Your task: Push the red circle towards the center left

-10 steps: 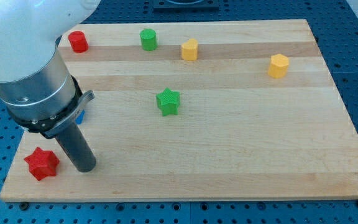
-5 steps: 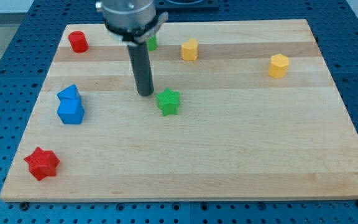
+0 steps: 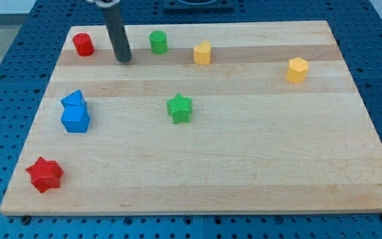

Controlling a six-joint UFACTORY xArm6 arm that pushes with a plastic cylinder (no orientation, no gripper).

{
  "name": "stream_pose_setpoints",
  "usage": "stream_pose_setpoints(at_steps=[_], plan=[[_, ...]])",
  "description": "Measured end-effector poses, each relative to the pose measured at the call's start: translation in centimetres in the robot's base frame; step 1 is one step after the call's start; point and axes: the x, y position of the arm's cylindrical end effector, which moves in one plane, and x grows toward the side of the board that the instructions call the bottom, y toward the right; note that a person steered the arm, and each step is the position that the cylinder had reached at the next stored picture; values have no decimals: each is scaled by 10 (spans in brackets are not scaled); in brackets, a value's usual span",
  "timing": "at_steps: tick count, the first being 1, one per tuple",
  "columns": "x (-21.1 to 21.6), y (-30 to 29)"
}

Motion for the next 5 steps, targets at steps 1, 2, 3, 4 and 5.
stream_pose_setpoints(at_steps=[1, 2, 3, 4, 5], plan=[[-59, -3], [-84, -18], [-85, -84], [-85, -144], [-84, -144]])
